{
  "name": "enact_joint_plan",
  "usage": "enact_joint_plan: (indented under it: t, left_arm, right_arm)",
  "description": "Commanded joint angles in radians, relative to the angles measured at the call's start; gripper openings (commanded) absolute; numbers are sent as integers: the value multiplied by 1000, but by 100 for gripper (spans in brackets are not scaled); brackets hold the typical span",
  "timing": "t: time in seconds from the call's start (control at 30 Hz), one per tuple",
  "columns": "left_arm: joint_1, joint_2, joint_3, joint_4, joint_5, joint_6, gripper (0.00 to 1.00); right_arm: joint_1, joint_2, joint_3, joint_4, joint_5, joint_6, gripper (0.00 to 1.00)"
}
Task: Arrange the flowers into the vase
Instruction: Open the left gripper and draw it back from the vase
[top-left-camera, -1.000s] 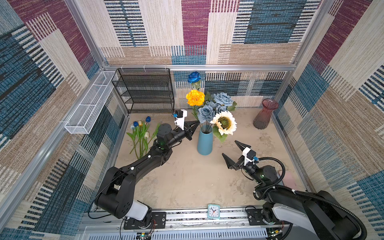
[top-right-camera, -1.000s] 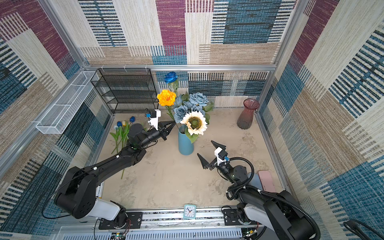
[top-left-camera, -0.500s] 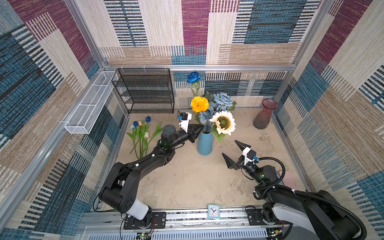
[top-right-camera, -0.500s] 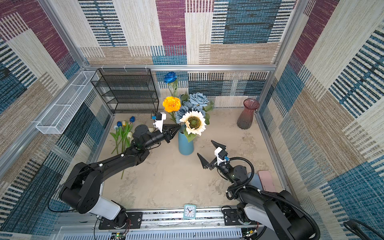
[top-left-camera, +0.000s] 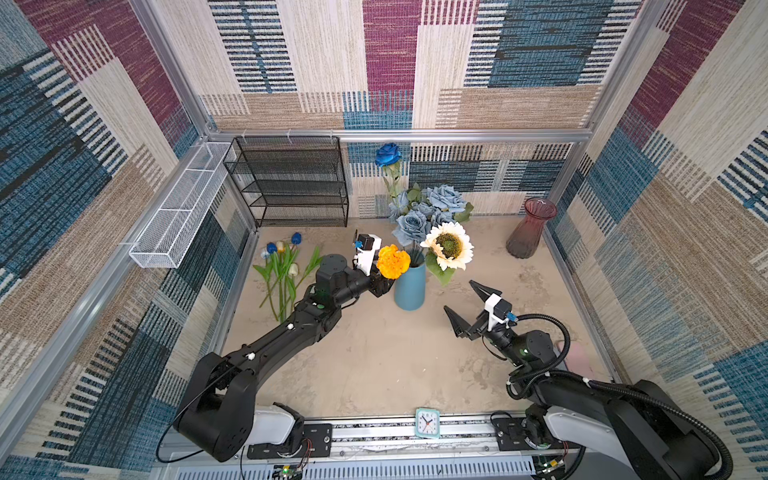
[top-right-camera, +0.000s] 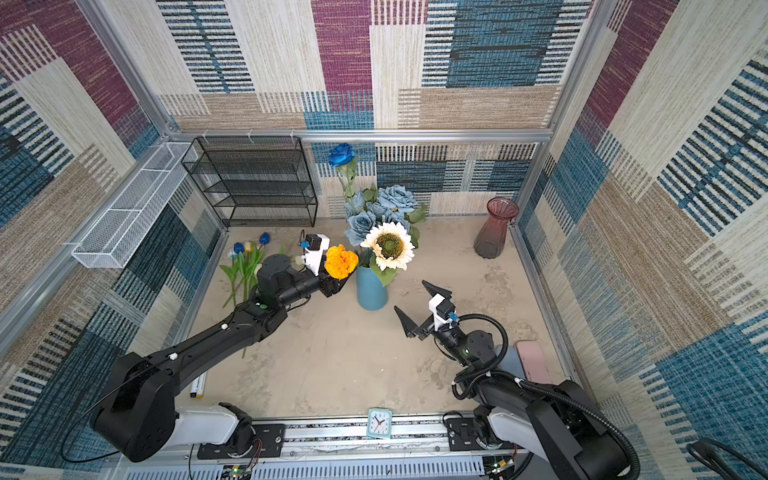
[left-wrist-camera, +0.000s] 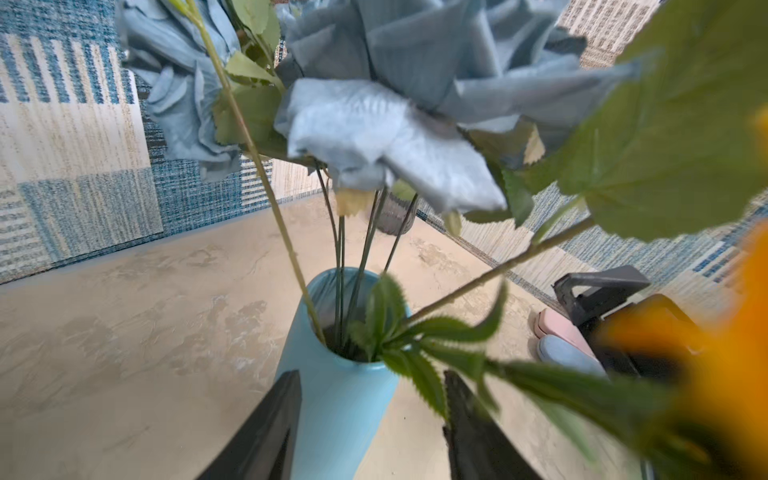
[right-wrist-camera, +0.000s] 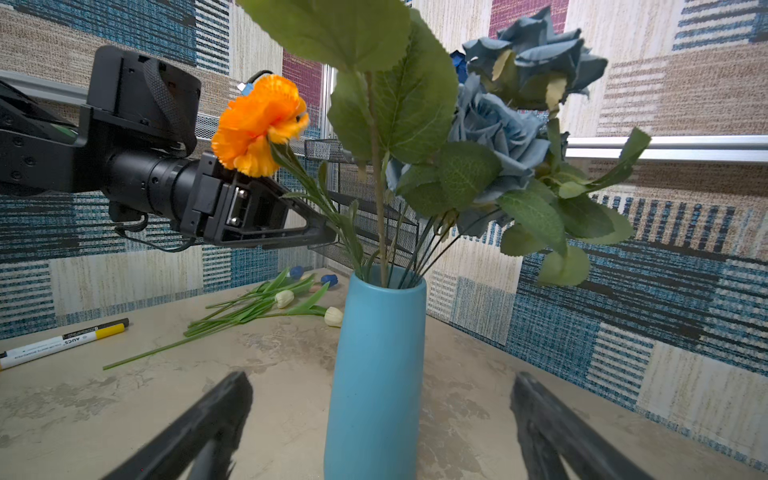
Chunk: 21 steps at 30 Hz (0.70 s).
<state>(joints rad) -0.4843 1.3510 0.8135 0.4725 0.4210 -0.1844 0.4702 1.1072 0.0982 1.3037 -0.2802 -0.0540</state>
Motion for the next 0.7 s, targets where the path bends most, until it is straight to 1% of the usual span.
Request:
enact_joint_plan:
  t: [0.0,0.07,0.13,0.23,0.27,0.33,0.37,0.47,0.67]
  left_arm:
    - [1,-25,-22,-35,-16,65,63]
    - [0,-29,-37,-30,-23,75,65]
    - [-2,-23,-64,1,-19,91,68]
    - [-7,6,-127,114,-10,108,72]
    - [-9,19,-149,177,0,116,74]
    - [-23,46,-178,252,-4,141,80]
    - [-32,62,-187,283,-10,154,84]
    - [-51,131,-184,382,-18,174,87]
    - [-75,268,-120,486,-47,181,91]
  right_arm:
    - [1,-1,11,35,-2,-3,100]
    - [0,3,11,36,-4,-3,100]
    - [1,5,12,35,-4,-1,100]
    - [1,6,12,37,-4,-1,100]
    - [1,8,12,36,-4,-2,100]
    - [0,8,12,37,-5,-3,100]
    - [0,8,11,38,-5,-2,100]
    - [1,12,10,40,-8,0,100]
    - [1,8,11,39,-7,-1,100]
